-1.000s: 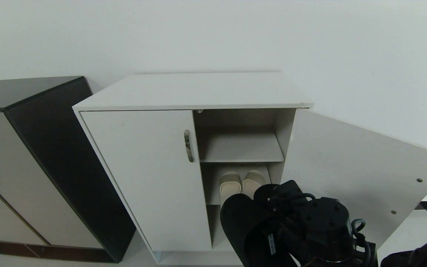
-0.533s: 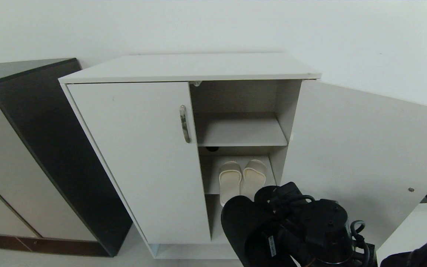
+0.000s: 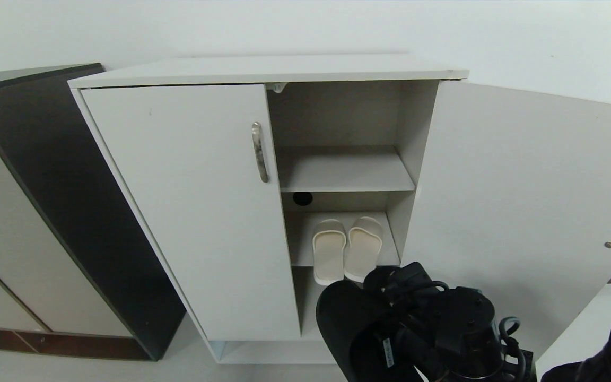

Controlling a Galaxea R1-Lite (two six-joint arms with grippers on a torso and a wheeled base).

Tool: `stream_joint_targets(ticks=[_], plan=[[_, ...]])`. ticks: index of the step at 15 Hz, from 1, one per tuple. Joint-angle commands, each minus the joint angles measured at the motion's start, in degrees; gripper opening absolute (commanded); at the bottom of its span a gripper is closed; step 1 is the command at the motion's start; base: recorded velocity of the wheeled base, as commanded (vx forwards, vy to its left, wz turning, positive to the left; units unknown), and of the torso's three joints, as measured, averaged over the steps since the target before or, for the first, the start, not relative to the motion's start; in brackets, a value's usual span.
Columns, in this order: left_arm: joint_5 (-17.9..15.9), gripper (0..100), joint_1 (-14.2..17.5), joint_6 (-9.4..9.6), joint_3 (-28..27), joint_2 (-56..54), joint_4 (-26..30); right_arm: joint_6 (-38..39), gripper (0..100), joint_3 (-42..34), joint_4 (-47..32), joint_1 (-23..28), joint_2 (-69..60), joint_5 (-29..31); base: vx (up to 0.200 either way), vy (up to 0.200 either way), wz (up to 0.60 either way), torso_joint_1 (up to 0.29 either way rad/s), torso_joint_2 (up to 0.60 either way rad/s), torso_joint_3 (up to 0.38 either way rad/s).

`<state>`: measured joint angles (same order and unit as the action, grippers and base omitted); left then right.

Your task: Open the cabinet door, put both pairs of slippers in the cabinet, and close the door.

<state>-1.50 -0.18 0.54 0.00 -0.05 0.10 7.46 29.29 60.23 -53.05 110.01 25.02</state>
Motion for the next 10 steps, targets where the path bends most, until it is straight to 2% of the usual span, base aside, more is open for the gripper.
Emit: stream_joint_targets(ticks=[1, 3, 4, 5, 7, 10], plan=[[0.0, 0, 0.0, -0.01, 0.0, 0.0, 0.0, 0.0, 0, 0.1, 0.1, 0.1, 1.1, 0.1, 0.0, 0.0, 0.0, 0.0, 0.0, 0.0], [0.0, 0, 0.0, -0.01, 0.0, 0.0, 0.0, -0.1, 0, 1.6, 0.5, 0.2, 2.0, 0.6, 0.0, 0.0, 0.0, 0.0, 0.0, 0.0], [0.0, 0, 0.0, -0.01, 0.0, 0.0, 0.0, 0.0, 0, 7.2, -2.7, 0.1, 2.1, 3.5, 0.0, 0.0, 0.0, 0.0, 0.0, 0.0], [0.0, 0, 0.0, 0.17, 0.0, 0.0, 0.0, 0.7, 0, 12.2, -9.3, 0.1, 1.9, 7.9, 0.0, 0.0, 0.0, 0.0, 0.0, 0.0], [0.0, 0, 0.1, 0.25, 0.0, 0.0, 0.0, 6.0, 0, 24.0, -24.6, -0.6, 1.3, 11.7, 0.0, 0.0, 0.0, 0.0, 0.0, 0.0], [-0.1, 0, 0.0, 0.34, 0.0, 0.0, 0.0, 12.2, 0, 40.8, -43.2, -2.3, 3.2, 19.5, 0.0, 0.0, 0.0, 0.0, 0.0, 0.0]])
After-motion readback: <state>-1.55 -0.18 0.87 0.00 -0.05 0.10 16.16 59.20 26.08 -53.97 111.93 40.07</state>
